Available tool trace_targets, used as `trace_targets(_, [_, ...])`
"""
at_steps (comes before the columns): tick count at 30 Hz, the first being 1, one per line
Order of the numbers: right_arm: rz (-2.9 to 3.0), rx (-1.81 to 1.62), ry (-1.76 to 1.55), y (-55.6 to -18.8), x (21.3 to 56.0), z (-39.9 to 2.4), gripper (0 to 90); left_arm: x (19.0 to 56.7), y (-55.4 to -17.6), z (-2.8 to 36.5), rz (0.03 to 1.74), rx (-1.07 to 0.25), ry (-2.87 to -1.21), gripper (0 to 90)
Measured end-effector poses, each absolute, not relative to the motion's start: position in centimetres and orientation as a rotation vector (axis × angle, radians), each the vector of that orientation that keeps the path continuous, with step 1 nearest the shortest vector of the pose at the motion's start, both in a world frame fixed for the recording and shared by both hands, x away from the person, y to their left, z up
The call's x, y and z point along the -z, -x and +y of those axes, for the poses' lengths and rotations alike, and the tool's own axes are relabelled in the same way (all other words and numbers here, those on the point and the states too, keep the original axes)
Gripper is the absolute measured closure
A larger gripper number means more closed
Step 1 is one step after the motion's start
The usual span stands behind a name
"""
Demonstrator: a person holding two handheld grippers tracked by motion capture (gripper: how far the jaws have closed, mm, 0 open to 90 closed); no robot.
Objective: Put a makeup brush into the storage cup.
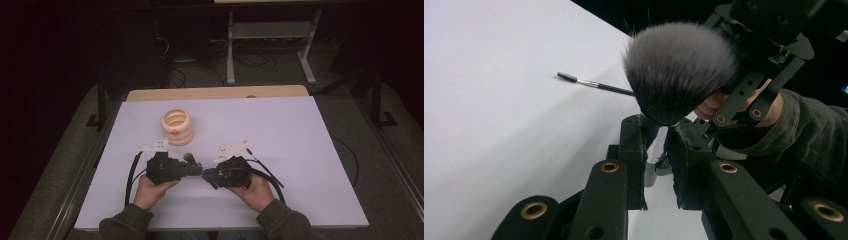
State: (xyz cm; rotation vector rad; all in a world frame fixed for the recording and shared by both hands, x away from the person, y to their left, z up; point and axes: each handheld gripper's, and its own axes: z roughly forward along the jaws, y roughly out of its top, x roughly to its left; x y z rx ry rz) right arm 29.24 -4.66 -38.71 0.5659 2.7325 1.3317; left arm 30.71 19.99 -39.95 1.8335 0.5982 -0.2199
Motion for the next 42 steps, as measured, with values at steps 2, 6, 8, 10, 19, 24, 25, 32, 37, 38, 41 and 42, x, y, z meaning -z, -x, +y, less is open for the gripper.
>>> trace_targets(2, [2.736,-1.338,-0.585,-29.4,38.8,-4.7,72.1,39.9,-30.7,20.0,0.600,0.217,-1.834,77.0])
trace_targets(6, [2.736,-1.360,-0.645,-29.8,39.1,-5.3,58.6,39.4,-30.7,20.7,0.618,0.168,-1.841,77.1])
trace_targets(8, [2.743,-1.347,-0.666,-30.0,39.2,-5.7,55.5,39.1,-30.6,20.8,0.627,0.135,-1.852,77.0])
trace_targets(10, [2.743,-1.353,-0.678,-30.2,39.2,-6.1,53.2,39.0,-30.6,20.8,0.639,0.123,-1.849,77.1])
trace_targets(19, [2.718,-1.332,-0.740,-30.6,39.4,-7.7,44.4,38.7,-30.8,20.8,0.652,0.063,-1.899,77.1])
trace_targets(24, [2.689,-1.342,-0.726,-30.4,39.5,-9.1,40.3,38.5,-31.0,21.0,0.670,0.051,-1.897,77.1])
trace_targets(25, [2.683,-1.338,-0.732,-30.4,39.5,-9.4,39.0,38.4,-31.1,20.9,0.670,0.045,-1.899,77.1])
trace_targets(32, [2.659,-1.332,-0.746,-30.2,39.4,-10.8,33.5,37.4,-31.5,21.1,0.679,0.017,-1.914,77.1])
trace_targets(37, [2.643,-1.332,-0.785,-30.0,39.3,-11.9,29.9,36.6,-32.2,21.6,0.705,-0.001,-1.909,77.1])
trace_targets(38, [2.635,-1.336,-0.794,-30.0,39.3,-12.2,29.6,36.6,-32.2,21.6,0.705,-0.001,-1.909,77.1])
trace_targets(41, [2.620,-1.340,-0.816,-30.0,39.3,-12.6,27.7,36.0,-32.5,21.8,0.714,-0.009,-1.914,77.1])
trace_targets(42, [2.610,-1.341,-0.845,-30.0,39.3,-13.2,26.4,35.7,-32.6,21.8,0.714,-0.017,-1.918,77.1])
